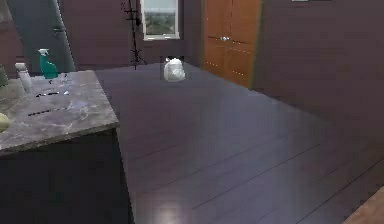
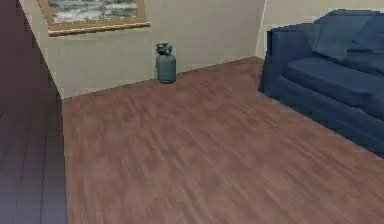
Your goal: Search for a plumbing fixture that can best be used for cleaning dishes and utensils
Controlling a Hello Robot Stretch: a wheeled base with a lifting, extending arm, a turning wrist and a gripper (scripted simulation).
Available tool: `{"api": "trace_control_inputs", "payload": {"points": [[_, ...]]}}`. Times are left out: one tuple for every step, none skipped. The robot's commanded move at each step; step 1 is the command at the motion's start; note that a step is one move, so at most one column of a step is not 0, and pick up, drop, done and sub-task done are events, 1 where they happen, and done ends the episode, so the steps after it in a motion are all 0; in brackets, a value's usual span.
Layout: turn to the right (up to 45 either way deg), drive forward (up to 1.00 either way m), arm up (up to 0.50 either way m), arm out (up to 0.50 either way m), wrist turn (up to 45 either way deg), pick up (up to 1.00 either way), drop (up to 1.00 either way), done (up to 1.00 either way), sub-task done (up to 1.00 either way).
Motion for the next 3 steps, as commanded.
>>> {"api": "trace_control_inputs", "payload": {"points": [[-45.0,0.00,0.00,0.00,0.0,0.00,0.00,0.00,0.00],[-45.0,0.00,0.00,0.00,0.0,0.00,0.00,0.00,0.00],[-33.0,0.00,0.00,0.00,0.0,0.00,0.00,0.00,0.00]]}}
